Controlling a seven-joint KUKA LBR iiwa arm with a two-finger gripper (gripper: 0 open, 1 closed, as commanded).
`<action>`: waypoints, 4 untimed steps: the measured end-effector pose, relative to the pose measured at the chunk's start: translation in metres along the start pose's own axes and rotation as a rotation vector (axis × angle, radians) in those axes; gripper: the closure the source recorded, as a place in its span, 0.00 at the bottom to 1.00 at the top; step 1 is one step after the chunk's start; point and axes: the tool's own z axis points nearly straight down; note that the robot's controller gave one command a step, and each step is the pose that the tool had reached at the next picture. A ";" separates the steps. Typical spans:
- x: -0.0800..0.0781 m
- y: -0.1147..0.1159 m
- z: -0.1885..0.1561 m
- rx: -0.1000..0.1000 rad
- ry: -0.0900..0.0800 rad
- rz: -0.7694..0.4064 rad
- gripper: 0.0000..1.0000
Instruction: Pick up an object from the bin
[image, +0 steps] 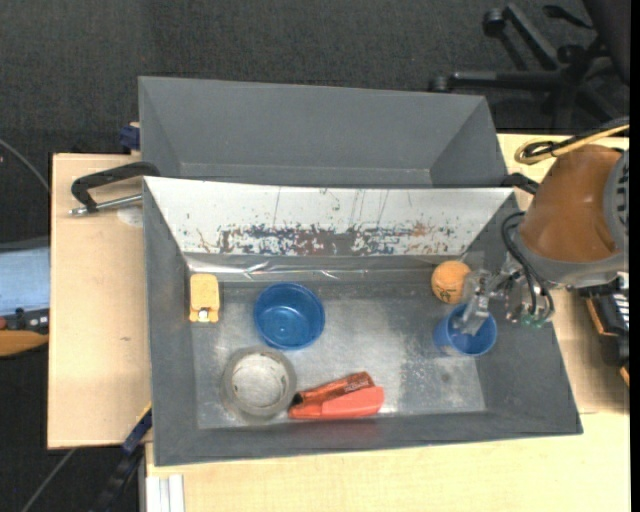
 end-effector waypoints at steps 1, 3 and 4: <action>0.000 0.001 -0.016 -0.001 -0.002 0.000 1.00; -0.002 0.001 -0.036 -0.001 -0.008 -0.001 1.00; -0.001 0.001 -0.050 -0.002 -0.003 0.000 1.00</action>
Offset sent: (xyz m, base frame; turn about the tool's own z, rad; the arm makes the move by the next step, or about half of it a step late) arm 0.0000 -0.0001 0.0354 0.0000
